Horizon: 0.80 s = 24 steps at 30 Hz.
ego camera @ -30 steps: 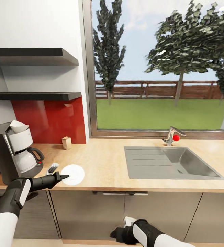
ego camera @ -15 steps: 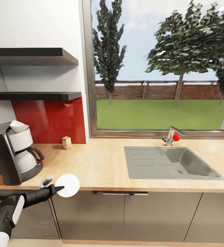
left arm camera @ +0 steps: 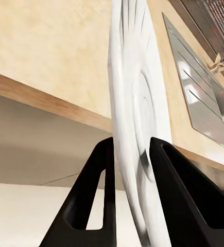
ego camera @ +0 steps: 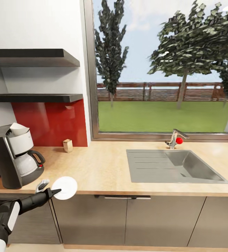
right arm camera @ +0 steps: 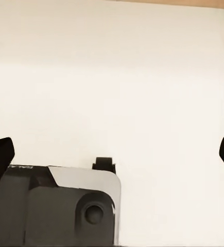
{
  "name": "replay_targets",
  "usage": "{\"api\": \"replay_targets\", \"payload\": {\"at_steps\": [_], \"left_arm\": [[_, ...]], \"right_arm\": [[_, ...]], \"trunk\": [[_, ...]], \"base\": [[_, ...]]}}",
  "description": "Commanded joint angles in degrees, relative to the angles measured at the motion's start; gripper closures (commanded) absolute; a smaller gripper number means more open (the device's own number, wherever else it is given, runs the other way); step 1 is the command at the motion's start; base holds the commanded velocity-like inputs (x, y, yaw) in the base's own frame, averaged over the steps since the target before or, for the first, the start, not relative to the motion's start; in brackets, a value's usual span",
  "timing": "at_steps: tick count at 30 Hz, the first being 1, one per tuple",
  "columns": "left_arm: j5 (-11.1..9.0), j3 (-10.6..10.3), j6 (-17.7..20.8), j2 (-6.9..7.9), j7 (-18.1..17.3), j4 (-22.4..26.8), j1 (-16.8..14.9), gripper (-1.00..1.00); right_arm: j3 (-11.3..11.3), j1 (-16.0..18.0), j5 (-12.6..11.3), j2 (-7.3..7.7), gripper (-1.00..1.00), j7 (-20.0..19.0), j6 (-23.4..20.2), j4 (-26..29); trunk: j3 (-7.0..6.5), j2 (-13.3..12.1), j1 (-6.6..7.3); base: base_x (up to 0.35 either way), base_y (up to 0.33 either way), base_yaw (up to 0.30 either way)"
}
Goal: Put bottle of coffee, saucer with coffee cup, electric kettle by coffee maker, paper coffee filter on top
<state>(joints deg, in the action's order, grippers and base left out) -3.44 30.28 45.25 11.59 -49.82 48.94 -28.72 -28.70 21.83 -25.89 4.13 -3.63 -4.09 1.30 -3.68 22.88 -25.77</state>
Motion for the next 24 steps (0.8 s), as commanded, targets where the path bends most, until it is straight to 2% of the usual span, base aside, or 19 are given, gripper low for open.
{"api": "replay_targets", "payload": {"at_steps": [1, 3, 5, 9, 14, 19, 21, 24], "left_arm": [[-0.3, 0.3, 0.5, 0.00, 0.1, 0.0, 0.0, 1.00], [-0.3, 1.3, 0.4, 0.00, 0.2, 0.0, 0.0, 1.00], [-0.3, 2.7, 0.3, -0.08, 0.4, 0.0, 0.0, 1.00], [-0.3, 4.0, 0.2, -0.15, 0.9, 0.0, -0.2, 1.00], [-0.3, 4.7, 0.6, -0.22, 2.9, 0.1, -1.0, 1.00], [-0.4, 7.9, 0.9, -0.91, 8.3, 0.1, -1.8, 1.00], [-0.4, 8.7, 0.9, -1.08, 11.3, 0.1, -2.5, 1.00], [-0.5, 9.1, 0.9, -1.38, 15.9, 0.0, -3.3, 1.00]], "right_arm": [[-0.5, 0.0, -0.6, 0.09, -1.00, 2.4, -0.3, 0.1], [-0.5, -0.1, -0.6, 0.03, -1.00, 7.4, -0.4, 0.2], [-0.5, -0.1, -0.6, -0.04, -1.00, 10.4, -0.4, 0.2], [-0.5, -0.2, -0.6, -0.20, -1.00, 12.1, -0.4, 0.2], [-0.5, -0.2, -0.7, -0.44, -1.00, 12.3, -0.4, 0.3], [-0.5, -0.2, -0.7, -0.65, -1.00, 11.7, -0.4, 0.3], [-0.6, -0.2, -0.7, -0.68, -1.00, 10.2, -0.5, 0.3], [-0.5, -0.2, -0.6, -0.63, -1.00, 5.6, -0.5, 0.3]], "trunk": [[0.02, 0.0, -0.02], [0.02, 0.0, -0.02], [0.04, 0.0, -0.02], [0.20, 0.0, -0.02], [0.34, 0.0, -0.02], [0.36, 0.0, -0.02], [0.37, 0.0, -0.02], [0.37, 0.0, -0.02]], "base": [[0.000, 0.000, 0.000], [0.000, 0.000, 0.000], [0.000, 0.000, 0.016], [0.000, 0.000, 0.116], [0.000, 0.000, 0.085], [0.000, 0.000, 0.012], [0.000, 0.000, 0.002], [0.000, 0.000, 0.000]]}}
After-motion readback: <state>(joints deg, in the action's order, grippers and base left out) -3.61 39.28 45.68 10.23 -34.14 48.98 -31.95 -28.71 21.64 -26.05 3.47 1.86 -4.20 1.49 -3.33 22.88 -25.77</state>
